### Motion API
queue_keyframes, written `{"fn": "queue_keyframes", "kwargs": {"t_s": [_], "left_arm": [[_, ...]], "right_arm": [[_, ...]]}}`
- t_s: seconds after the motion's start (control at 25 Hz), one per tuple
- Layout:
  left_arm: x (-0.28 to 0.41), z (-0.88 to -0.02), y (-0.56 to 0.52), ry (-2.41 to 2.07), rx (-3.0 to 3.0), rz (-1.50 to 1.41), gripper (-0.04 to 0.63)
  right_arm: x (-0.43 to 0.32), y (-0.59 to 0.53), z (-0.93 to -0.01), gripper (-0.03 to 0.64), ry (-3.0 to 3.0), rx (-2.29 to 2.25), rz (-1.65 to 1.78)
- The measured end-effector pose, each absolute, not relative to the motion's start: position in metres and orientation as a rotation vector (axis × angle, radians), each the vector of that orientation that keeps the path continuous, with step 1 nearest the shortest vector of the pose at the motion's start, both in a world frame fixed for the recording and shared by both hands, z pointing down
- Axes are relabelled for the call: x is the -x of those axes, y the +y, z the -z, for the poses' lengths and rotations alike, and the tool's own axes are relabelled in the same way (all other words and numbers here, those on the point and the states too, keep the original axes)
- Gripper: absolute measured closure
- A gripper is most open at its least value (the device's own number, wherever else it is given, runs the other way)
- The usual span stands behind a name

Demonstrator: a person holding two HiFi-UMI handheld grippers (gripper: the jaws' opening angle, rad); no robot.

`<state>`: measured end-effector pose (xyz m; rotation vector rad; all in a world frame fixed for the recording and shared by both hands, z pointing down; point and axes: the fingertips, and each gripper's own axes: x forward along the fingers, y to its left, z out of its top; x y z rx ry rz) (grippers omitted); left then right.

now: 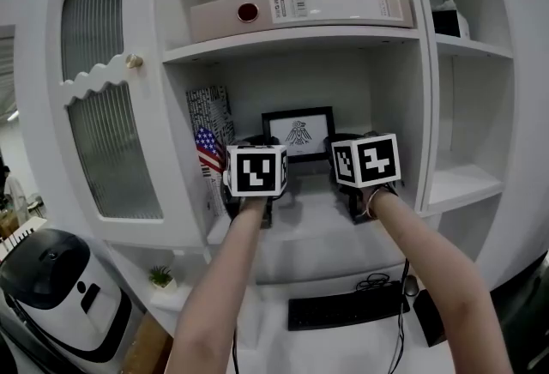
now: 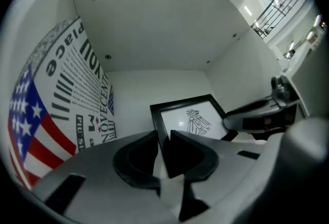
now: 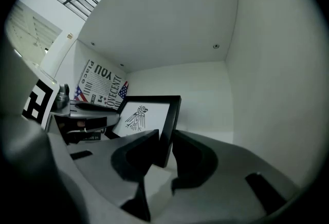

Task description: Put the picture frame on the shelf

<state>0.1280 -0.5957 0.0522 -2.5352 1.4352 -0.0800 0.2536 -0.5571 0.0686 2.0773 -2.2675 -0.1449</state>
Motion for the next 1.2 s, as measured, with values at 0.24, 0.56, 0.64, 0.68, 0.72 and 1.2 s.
{"fn": "queue_keyframes", "kwargs": {"t_s": [0.24, 0.56, 0.64, 0.68, 0.72, 1.2], "left_arm": [[-0.130, -0.062, -0.614, 1.450, 2.568, 0.135, 0.525], [-0.134, -0.075, -0.632, 1.474, 2.575, 0.261, 0.525], [-0.135, -0.081, -0.636, 1.481, 2.595, 0.301, 0.525], [-0.136, -0.083, -0.637, 1.485, 2.601, 0.318, 0.525], [-0.136, -0.085, -0.639, 1.487, 2.607, 0.334, 0.525], [-0.139, -0.101, -0.647, 1.509, 2.642, 0.449, 0.522]], "right_arm": [[-0.256, -0.578, -0.081, 0.532, -2.260, -2.029, 0.044], [-0.261, -0.595, -0.098, 0.534, -2.265, -2.009, -0.124], [-0.261, -0.598, -0.103, 0.534, -2.271, -1.995, -0.170], [-0.262, -0.599, -0.105, 0.534, -2.279, -1.991, -0.191], [-0.262, -0.600, -0.106, 0.535, -2.284, -1.991, -0.205], [-0.266, -0.603, -0.110, 0.543, -2.260, -1.991, -0.245]]}}
